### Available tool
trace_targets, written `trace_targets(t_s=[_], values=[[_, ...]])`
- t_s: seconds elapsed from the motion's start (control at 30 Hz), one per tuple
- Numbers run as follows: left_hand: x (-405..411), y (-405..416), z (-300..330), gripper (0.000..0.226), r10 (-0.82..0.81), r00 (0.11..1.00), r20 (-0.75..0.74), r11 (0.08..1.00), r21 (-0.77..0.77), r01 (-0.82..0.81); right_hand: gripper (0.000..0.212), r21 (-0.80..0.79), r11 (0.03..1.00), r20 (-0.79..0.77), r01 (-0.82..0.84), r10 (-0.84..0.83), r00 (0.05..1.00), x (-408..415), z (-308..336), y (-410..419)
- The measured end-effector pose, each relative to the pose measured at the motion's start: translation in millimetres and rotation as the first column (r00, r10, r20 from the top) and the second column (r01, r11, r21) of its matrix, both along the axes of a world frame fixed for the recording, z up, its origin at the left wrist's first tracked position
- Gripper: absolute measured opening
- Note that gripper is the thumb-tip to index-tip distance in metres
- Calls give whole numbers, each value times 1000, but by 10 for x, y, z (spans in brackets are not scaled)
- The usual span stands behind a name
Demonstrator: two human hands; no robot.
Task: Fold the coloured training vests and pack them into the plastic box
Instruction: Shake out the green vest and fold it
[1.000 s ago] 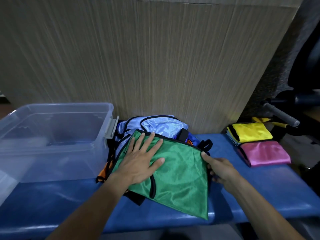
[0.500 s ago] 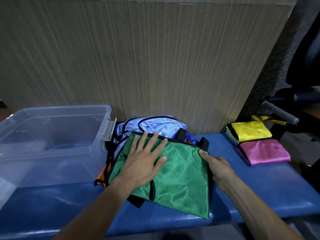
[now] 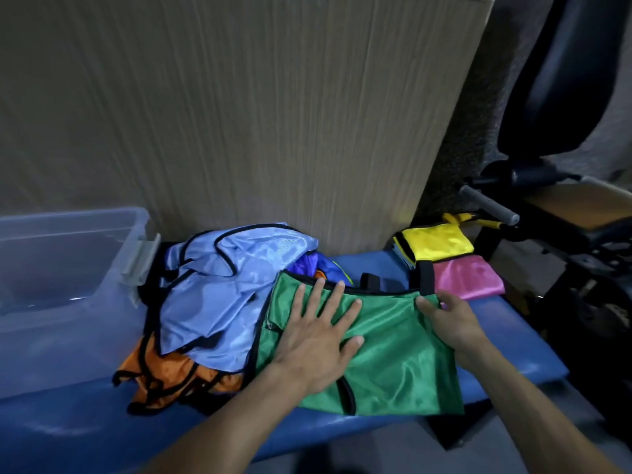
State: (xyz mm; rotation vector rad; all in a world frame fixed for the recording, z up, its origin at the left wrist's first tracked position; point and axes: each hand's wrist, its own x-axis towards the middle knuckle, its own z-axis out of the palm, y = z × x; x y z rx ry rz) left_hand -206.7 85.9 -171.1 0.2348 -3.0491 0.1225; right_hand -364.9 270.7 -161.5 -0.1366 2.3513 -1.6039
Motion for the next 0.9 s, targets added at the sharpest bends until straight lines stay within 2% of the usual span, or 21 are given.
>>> trace_targets(t_s=[0.1, 0.23, 0.37, 0.43, 0.5, 0.57, 0.6, 0.7, 0.8, 0.9], values=[[-113, 186, -77, 68, 5, 997, 76, 1000, 1, -5, 23, 118, 993, -27, -31, 35, 999, -117, -84, 190], [-153, 199, -146, 68, 33, 991, 129, 999, 12, -35, 53, 232, 970, -19, -69, 75, 997, -273, -230, 313], [-173, 236, -52, 69, 52, 983, 175, 998, 24, -57, 54, 238, 968, 0, -73, 75, 997, -236, -261, 371], [-239, 275, 47, 65, 46, 993, 110, 996, 73, -54, 56, 235, 969, -33, -73, 83, 996, -223, -310, 385], [-392, 319, 153, 56, 17, 995, -95, 991, 136, -4, 52, 232, 970, -63, -75, 92, 994, -198, -327, 383], [-675, 376, 229, 41, -38, 965, -258, 988, 135, 75, 44, 238, 968, -80, -80, 102, 992, -182, -326, 365], [-853, 408, 273, 33, -49, 965, -257, 984, 150, 90, 44, 246, 967, -99, -69, 95, 991, -176, -329, 358], [-1386, 500, 389, 26, 57, 992, -110, 949, 313, -20, 45, 256, 966, -139, -46, 84, 987, -151, -330, 339], [-1748, 511, 307, 27, 90, 992, 82, 918, 380, -115, 42, 274, 961, -151, -36, 80, 985, -127, -326, 345], [-1886, 517, 227, 22, 77, 989, 124, 896, 428, -123, 39, 288, 956, -145, -49, 94, 985, -158, -362, 347]])
